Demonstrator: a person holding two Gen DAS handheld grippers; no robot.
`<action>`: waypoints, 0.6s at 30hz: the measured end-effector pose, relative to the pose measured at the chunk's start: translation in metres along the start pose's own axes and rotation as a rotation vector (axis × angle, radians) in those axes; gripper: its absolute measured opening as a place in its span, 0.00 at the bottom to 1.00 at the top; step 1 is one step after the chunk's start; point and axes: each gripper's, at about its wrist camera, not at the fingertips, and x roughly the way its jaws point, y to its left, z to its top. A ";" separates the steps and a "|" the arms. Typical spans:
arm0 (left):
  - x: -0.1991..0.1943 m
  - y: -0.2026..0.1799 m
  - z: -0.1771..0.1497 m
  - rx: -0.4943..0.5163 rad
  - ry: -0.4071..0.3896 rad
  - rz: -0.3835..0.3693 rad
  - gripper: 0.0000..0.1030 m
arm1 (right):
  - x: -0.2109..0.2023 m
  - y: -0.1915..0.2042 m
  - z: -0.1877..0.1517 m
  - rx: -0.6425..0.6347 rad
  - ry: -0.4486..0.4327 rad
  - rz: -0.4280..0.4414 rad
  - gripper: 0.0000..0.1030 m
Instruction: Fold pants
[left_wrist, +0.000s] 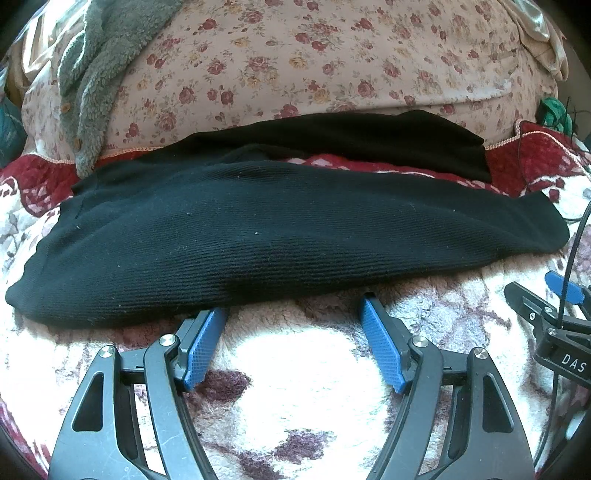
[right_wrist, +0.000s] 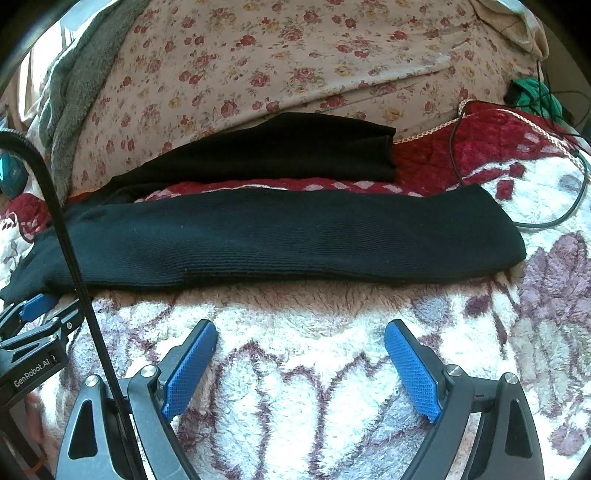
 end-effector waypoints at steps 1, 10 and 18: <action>-0.002 0.001 0.000 0.013 0.005 -0.001 0.71 | 0.000 -0.002 0.000 0.002 0.004 0.008 0.89; -0.043 0.030 -0.001 -0.032 -0.051 0.021 0.71 | -0.031 -0.004 -0.010 -0.032 -0.029 0.191 0.73; -0.068 0.061 -0.005 -0.080 -0.082 0.060 0.71 | -0.059 0.008 -0.008 -0.009 -0.102 0.253 0.73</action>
